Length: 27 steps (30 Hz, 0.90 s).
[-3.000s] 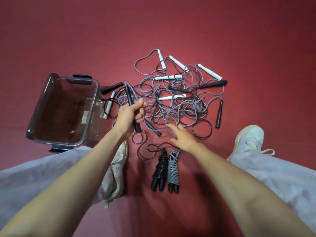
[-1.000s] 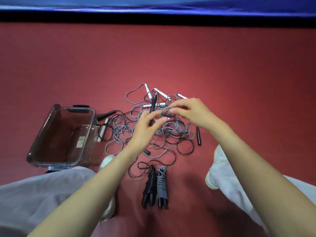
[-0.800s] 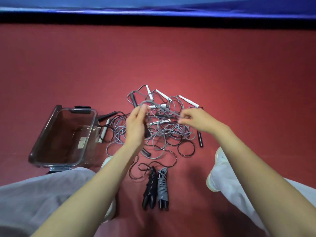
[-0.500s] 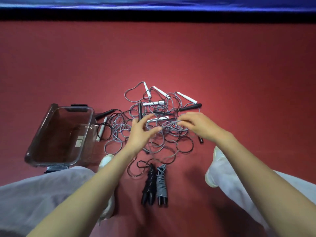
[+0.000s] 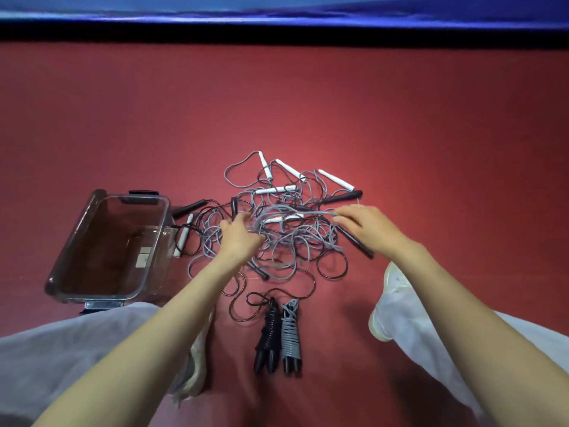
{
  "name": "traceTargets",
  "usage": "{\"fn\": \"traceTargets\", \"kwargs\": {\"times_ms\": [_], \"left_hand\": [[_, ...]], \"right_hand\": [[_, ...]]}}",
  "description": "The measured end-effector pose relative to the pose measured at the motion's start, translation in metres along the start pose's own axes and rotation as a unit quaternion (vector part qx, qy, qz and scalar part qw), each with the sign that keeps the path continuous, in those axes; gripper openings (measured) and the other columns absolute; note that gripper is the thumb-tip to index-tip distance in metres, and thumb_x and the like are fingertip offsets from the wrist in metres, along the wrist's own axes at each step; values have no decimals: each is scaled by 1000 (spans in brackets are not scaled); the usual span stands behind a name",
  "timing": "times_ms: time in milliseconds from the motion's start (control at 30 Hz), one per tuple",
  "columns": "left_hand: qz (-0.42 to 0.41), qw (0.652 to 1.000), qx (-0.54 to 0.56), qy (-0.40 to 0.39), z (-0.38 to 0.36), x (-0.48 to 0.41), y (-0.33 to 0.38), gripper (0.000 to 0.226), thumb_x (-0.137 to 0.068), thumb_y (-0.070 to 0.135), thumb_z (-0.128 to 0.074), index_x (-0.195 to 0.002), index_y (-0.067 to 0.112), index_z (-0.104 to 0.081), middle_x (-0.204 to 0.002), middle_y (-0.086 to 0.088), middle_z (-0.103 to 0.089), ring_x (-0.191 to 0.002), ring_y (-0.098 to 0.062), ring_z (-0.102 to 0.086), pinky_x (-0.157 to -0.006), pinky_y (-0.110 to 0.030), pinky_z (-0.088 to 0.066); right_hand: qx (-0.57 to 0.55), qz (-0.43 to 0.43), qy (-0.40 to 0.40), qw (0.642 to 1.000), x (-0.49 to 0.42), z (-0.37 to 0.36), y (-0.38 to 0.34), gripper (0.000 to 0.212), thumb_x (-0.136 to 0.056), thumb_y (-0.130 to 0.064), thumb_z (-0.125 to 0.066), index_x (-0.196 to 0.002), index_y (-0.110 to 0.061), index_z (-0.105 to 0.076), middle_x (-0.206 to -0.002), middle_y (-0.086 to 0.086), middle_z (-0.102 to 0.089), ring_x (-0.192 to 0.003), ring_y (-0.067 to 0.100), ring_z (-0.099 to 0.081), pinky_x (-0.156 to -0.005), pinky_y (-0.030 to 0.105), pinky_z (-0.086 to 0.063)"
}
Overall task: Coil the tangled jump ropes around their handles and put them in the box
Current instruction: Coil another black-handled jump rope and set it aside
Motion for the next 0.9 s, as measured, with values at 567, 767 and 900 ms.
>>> {"fn": "traceTargets", "kwargs": {"times_ms": [567, 767, 900], "left_hand": [[-55, 995, 82, -13, 6, -5, 12, 14, -94, 23, -59, -82, 15, -61, -80, -11, -49, -58, -15, -36, -52, -23, -29], [-120, 985, 8, -121, -32, 10, 33, 60, -85, 29, -72, -139, 36, -47, -123, -5, -40, -90, -12, -49, -89, -20, -39], [-220, 971, 54, -74, -23, 14, 67, 14, -94, 36, -58, -82, 36, -64, -83, 3, -48, -72, -7, -45, -69, -26, -33]], "right_hand": [[-102, -92, -20, 990, -8, -7, 26, 29, -100, -28, -50, -71, -24, -50, -65, -9, -49, -63, 2, -47, -58, 16, -33], [-23, 44, -44, 998, -18, 2, -37, 24, -97, -40, -52, -96, -22, -68, -75, 7, -60, -80, 16, -45, -73, 34, -38], [-68, 89, -10, 994, -22, 24, -56, 24, -93, -39, -59, -87, -19, -69, -74, 10, -57, -76, 14, -44, -70, 33, -38]]}}
Point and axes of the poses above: each hand's wrist, its own x-axis away from the middle knuckle, its own z-axis out of the back of the hand, y = z × x, the point moved 9 cm from there along -x, towards the middle knuckle
